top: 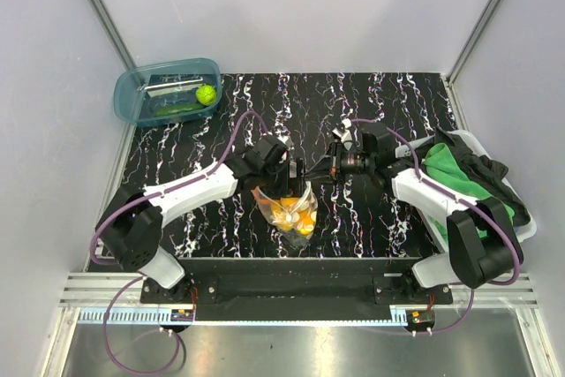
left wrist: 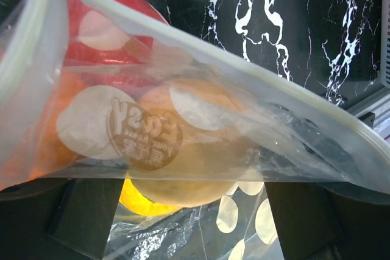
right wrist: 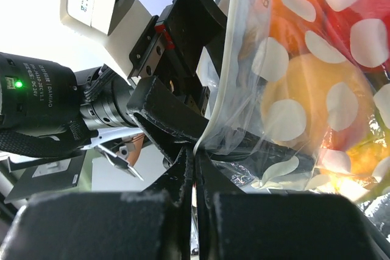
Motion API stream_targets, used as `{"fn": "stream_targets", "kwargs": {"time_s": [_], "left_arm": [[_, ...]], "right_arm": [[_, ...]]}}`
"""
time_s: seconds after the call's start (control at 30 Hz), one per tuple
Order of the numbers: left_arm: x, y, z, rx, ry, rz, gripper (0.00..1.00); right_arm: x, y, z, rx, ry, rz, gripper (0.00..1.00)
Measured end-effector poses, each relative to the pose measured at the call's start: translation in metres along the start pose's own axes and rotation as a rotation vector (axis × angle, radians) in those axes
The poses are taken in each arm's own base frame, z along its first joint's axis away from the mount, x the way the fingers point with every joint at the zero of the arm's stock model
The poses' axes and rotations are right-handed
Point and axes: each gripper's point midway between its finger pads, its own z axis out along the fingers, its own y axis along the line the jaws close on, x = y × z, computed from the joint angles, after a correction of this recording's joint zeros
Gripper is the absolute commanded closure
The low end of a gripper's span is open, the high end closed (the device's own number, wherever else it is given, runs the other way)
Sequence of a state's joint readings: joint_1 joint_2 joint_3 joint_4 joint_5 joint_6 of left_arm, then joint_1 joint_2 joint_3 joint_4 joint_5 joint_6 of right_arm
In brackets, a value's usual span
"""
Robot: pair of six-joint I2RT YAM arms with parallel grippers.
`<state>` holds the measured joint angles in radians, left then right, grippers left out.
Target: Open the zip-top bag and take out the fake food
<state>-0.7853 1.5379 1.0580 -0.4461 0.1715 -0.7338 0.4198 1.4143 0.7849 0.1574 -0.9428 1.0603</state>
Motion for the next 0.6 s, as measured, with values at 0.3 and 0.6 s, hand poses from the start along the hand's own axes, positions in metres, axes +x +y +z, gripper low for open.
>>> {"fn": "stream_targets", "kwargs": {"time_s": [0.3,0.6], "left_arm": [[0.0,-0.005,0.01,0.038,-0.017,0.037,0.48],[0.0,0.006,0.004,-0.013,-0.032,0.119,0.84]], "right_arm": [[0.0,-0.007,-0.004,0.027,-0.012,-0.006,1.0],[0.009,-0.001,-0.011,0.036,0.0,-0.055,1.0]]}}
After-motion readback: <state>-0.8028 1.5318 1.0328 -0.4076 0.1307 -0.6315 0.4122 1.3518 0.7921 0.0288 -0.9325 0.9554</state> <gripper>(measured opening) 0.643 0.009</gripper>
